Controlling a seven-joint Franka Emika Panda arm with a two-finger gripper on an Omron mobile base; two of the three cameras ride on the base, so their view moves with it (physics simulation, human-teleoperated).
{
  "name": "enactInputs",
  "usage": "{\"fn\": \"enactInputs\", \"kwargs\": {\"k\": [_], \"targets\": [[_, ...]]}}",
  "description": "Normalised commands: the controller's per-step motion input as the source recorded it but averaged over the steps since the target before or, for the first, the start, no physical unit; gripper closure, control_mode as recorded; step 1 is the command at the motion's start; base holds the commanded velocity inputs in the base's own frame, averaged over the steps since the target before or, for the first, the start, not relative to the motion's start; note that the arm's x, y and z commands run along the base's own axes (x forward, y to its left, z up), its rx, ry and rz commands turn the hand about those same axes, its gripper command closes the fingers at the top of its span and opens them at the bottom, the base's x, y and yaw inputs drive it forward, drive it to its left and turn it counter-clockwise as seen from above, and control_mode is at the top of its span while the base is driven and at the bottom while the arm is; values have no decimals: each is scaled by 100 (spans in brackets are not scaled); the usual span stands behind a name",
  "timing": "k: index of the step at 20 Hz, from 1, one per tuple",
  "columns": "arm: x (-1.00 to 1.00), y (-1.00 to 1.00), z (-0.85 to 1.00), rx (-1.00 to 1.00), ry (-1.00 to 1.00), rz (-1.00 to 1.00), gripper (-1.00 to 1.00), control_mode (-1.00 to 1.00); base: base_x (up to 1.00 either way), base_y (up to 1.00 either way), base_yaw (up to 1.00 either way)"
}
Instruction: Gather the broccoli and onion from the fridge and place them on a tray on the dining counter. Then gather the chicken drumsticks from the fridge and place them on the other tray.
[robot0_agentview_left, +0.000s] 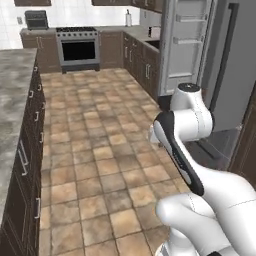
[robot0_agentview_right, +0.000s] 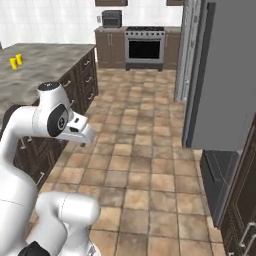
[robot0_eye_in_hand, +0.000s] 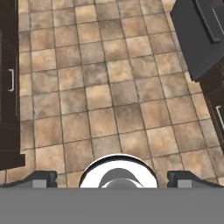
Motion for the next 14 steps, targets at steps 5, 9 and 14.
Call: {"fn": "enactInputs", "kwargs": {"k": [5,9,14], "targets": [[0,0,0,0,0,0,-100,100,100,18,10],[0,0,0,0,0,0,-100,100,100,28,-33],[0,0,0,0,0,0,-100,100,100,49,-56]]}}
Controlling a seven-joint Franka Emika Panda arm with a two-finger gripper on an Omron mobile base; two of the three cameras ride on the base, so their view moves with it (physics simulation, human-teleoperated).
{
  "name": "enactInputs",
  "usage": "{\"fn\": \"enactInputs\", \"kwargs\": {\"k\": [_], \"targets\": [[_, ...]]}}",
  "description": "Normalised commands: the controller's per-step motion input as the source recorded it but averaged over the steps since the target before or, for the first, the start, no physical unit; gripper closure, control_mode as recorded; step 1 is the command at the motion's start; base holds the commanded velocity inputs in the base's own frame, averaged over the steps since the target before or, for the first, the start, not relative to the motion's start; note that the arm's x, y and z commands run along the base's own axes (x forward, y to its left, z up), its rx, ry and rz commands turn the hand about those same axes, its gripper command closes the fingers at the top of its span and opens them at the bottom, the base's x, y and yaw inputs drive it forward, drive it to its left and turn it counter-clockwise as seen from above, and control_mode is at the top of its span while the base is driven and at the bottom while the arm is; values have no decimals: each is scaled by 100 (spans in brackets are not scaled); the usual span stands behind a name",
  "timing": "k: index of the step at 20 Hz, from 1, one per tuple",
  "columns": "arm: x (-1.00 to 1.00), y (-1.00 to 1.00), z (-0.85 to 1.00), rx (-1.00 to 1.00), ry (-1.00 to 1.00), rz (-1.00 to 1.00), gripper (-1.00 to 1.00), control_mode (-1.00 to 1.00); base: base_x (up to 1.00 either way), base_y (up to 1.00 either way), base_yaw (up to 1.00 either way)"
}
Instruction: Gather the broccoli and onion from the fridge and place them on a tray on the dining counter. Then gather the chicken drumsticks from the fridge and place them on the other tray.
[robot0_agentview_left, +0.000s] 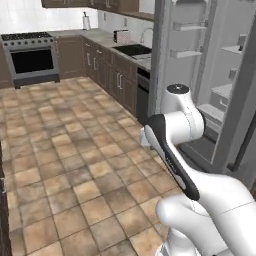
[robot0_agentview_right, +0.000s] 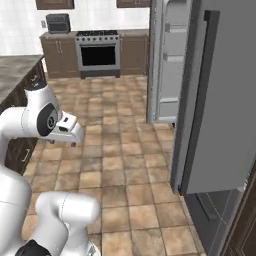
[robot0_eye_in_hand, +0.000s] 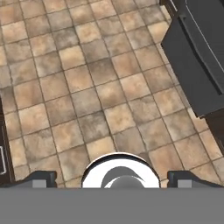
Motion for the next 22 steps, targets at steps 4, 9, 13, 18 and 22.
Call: {"fn": "enactInputs", "kwargs": {"k": [4,9,13,18,22], "targets": [[0,0,0,0,0,0,-100,100,100,67,-61],[0,0,0,0,0,0,-100,100,100,70,-62],[0,0,0,0,0,0,-100,100,73,56,-74],[0,0,0,0,0,0,-100,100,39,41,-82],[0,0,0,0,0,0,-100,100,64,42,-82]]}}
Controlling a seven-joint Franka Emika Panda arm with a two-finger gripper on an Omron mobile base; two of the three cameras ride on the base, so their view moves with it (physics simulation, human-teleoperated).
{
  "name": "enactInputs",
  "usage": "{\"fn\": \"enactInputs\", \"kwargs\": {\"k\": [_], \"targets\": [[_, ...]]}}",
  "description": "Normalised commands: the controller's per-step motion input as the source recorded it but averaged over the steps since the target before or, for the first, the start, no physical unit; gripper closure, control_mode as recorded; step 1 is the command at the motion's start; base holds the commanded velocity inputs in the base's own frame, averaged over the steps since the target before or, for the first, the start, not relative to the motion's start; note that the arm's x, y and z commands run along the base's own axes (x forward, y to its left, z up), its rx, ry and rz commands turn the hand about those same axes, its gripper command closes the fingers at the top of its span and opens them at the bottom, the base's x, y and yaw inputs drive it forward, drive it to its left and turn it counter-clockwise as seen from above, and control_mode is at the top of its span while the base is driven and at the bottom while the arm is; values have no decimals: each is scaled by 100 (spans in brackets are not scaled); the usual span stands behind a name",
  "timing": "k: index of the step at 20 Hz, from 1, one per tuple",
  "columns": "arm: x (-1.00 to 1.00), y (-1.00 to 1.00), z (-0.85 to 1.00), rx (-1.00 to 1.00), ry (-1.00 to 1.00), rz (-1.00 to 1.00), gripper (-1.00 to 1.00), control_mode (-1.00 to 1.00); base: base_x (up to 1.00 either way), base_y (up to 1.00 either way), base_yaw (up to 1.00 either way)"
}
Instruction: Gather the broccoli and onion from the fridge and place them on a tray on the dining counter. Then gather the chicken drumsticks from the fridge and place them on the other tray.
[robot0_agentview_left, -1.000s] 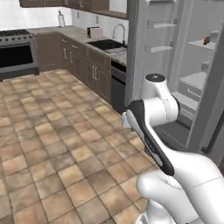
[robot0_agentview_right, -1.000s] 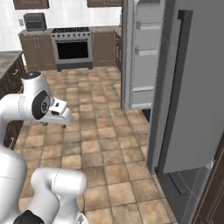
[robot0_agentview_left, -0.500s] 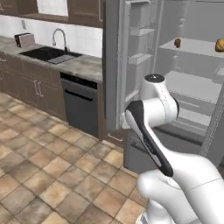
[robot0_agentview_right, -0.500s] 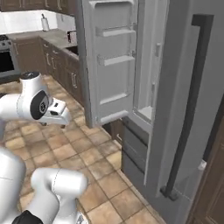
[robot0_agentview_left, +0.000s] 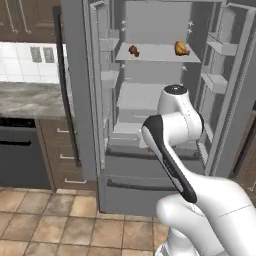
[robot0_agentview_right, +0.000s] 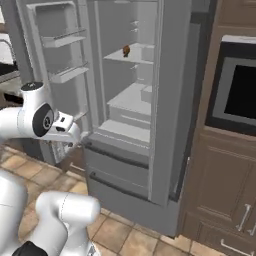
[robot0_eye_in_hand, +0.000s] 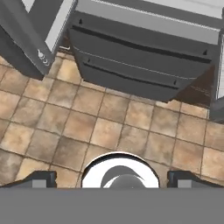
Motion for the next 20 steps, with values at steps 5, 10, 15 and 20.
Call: {"fn": "enactInputs", "kwargs": {"k": [5,10,15,20], "targets": [[0,0,0,0,0,0,-100,100,51,55,-74],[0,0,0,0,0,0,-100,100,40,79,-42],[0,0,0,0,0,0,-100,100,32,-25,-6],[0,0,0,0,0,0,-100,100,14,-89,6]]}}
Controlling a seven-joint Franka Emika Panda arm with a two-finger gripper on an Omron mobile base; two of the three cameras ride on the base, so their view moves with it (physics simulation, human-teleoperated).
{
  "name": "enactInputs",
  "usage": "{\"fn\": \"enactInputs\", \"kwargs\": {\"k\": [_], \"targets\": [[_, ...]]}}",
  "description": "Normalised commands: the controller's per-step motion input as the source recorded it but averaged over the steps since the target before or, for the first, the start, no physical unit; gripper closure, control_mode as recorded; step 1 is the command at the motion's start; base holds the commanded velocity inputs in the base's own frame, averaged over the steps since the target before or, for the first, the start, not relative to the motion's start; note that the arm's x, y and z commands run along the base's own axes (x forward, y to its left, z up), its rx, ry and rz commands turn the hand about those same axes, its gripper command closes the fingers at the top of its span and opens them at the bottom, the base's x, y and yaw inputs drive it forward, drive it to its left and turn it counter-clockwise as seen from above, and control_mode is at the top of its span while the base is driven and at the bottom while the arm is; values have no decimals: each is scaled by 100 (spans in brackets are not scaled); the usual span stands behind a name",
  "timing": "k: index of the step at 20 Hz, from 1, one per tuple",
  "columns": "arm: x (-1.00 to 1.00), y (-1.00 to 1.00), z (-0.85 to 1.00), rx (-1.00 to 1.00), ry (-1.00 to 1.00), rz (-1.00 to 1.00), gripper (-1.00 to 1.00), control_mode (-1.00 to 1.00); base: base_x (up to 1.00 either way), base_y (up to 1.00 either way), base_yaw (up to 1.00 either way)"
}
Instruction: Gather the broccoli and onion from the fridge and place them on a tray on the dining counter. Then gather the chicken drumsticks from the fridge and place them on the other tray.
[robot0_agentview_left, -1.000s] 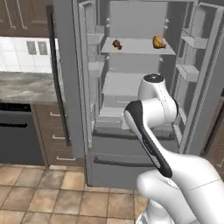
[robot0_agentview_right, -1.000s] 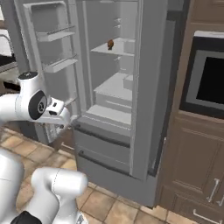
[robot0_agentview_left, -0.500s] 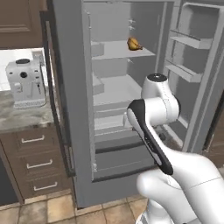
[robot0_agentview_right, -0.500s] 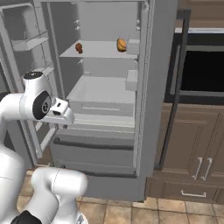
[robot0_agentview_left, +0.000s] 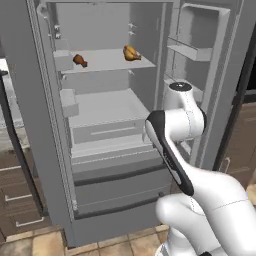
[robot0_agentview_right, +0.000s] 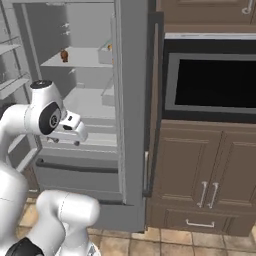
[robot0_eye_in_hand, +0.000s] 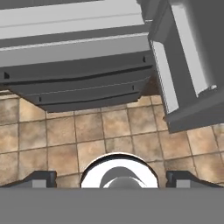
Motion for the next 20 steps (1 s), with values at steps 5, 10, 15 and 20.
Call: {"fn": "enactInputs", "kwargs": {"k": [5,10,15,20], "targets": [[0,0,0,0,0,0,-100,100,65,23,2],[0,0,0,0,0,0,-100,100,32,60,-5],[0,0,0,0,0,0,-100,100,22,-23,1],[0,0,0,0,0,0,-100,100,63,-32,2]]}}
